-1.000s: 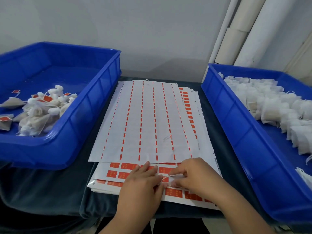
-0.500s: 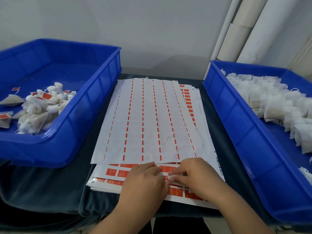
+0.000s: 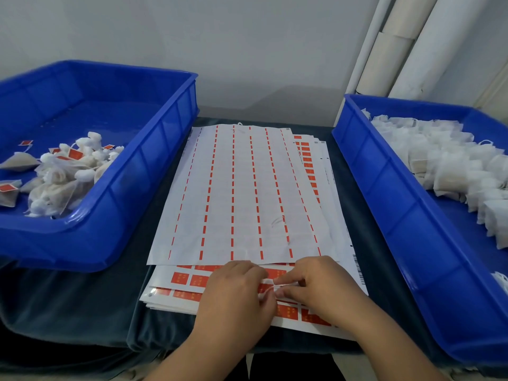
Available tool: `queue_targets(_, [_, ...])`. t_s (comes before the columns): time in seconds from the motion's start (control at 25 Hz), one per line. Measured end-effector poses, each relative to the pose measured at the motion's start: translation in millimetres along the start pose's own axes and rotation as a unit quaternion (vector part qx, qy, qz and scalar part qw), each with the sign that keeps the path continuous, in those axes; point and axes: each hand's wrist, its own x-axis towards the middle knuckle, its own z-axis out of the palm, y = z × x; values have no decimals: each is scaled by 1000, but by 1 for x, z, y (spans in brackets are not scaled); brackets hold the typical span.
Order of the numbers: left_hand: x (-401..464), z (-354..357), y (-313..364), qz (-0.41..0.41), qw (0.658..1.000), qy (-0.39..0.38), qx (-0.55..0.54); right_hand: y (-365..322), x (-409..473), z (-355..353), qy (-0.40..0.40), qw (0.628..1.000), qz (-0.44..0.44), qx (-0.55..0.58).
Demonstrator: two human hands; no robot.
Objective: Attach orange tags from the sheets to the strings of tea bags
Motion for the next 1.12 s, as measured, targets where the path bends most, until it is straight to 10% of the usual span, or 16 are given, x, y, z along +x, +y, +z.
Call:
queue_targets(0.6, [-2, -8, -15, -80, 985, 63, -142, 12, -8, -14, 25, 961, -4, 276])
queue_targets(0.88, [11, -23, -25, -302, 867, 68, -391, -4, -15, -45, 47, 944, -88, 314])
queue_targets(1.12, [29, -41, -12, -303, 750, 60, -584, -34, -20, -62, 58, 937, -169, 300])
